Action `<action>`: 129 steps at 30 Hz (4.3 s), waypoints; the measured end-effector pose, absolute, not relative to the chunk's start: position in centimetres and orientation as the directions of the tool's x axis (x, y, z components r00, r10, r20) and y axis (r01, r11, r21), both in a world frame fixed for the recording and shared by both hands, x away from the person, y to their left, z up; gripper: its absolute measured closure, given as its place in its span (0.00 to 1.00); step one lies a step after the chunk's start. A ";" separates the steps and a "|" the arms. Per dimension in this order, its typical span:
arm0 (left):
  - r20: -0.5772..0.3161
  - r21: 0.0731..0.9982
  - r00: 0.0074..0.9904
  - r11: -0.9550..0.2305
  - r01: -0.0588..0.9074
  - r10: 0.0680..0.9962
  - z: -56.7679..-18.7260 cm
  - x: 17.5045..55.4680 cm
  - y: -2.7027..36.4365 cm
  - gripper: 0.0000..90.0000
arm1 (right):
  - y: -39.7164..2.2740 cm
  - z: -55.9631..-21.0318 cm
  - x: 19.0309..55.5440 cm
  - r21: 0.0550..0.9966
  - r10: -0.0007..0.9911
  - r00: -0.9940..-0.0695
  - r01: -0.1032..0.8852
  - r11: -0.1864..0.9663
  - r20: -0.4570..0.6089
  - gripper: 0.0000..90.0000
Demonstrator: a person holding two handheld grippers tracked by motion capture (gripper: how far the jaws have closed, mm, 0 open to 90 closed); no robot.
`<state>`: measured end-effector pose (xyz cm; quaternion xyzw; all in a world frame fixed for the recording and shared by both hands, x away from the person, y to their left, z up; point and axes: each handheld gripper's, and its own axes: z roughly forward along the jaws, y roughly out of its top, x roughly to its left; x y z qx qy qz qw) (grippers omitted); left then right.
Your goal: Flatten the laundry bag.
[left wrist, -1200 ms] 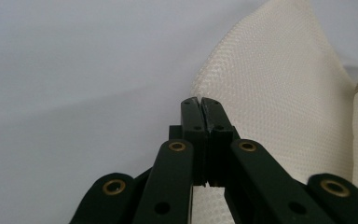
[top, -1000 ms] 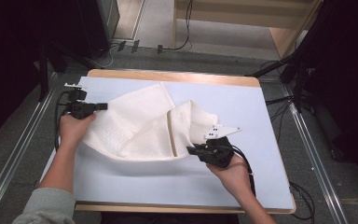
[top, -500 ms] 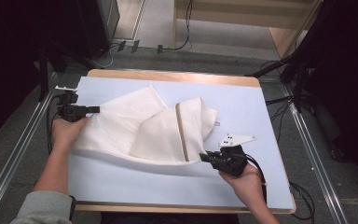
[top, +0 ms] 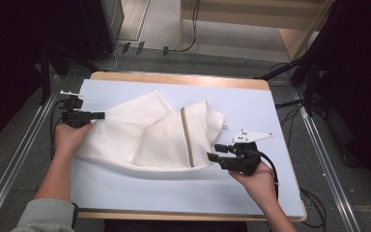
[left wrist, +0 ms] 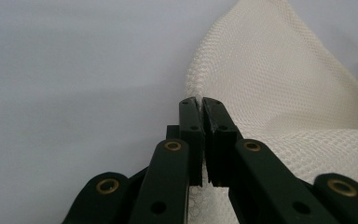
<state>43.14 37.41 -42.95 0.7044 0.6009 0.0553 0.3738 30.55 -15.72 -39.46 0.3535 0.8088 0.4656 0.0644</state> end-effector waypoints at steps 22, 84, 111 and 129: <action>-0.349 0.580 0.312 -0.058 0.813 0.884 -43.0 42.0 37.1 0.98 | -11.6 -41.9 41.5 0.725 0.645 -0.675 0.636 0.263 0.358 0.64; -0.350 0.635 0.371 -0.074 0.769 0.860 -39.4 40.9 35.6 0.76 | -20.2 -36.6 38.2 0.801 0.741 -0.639 0.545 0.248 0.205 1.00; -0.329 0.653 0.567 -0.252 0.714 0.755 -37.0 38.9 26.4 0.84 | -15.7 -42.5 31.1 0.692 0.582 -0.768 0.572 0.440 0.265 0.99; -0.314 0.663 0.608 -0.291 0.690 0.729 -38.0 37.2 24.2 0.80 | -15.7 -42.4 35.6 0.744 0.584 -0.775 0.534 0.401 0.241 0.91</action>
